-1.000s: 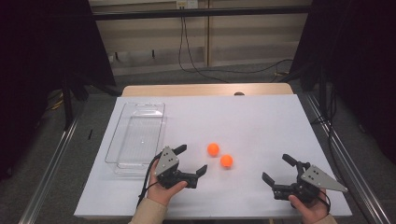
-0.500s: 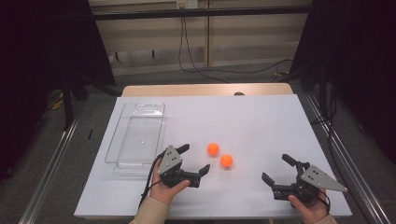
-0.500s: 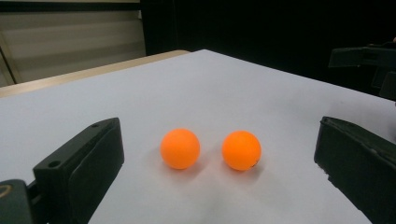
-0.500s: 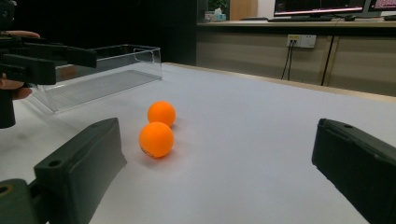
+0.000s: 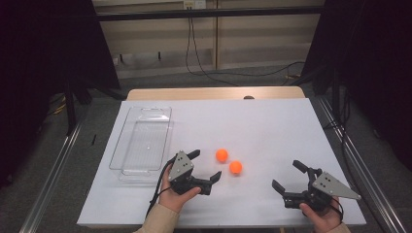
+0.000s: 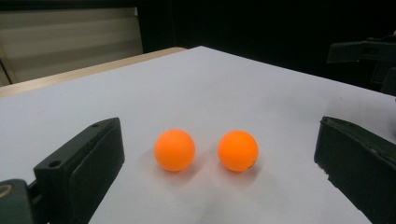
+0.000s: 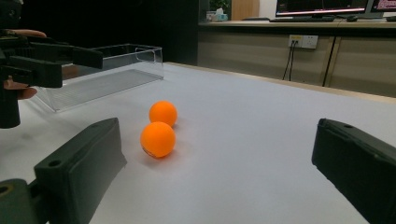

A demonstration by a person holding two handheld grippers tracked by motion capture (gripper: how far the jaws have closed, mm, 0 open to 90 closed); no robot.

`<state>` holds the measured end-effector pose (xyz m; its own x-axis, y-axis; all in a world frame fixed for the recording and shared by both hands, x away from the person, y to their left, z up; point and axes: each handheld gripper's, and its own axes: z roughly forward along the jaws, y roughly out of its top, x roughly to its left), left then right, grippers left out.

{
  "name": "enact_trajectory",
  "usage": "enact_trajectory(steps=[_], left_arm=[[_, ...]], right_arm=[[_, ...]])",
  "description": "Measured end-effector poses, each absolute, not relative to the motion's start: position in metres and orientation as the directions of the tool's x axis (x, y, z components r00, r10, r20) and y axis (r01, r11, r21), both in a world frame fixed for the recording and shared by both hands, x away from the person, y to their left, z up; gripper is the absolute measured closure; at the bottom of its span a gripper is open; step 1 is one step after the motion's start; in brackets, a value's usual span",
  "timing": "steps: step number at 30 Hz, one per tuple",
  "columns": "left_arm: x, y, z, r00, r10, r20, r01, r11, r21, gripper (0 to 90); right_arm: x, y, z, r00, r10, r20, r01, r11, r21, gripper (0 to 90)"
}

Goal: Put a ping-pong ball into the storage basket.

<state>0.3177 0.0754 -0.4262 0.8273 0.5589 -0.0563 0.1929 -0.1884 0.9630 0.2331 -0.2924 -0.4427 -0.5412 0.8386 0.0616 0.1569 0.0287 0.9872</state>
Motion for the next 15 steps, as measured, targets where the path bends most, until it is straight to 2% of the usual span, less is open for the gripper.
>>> enact_trajectory(steps=[15], left_arm=[[0.3205,0.0673,-0.4283,0.832,0.551,-0.064,0.208,-0.203,0.957,1.5]], right_arm=[[0.2332,-0.2925,-0.4426,-0.542,0.838,0.062,0.157,0.029,0.987,1.6]])
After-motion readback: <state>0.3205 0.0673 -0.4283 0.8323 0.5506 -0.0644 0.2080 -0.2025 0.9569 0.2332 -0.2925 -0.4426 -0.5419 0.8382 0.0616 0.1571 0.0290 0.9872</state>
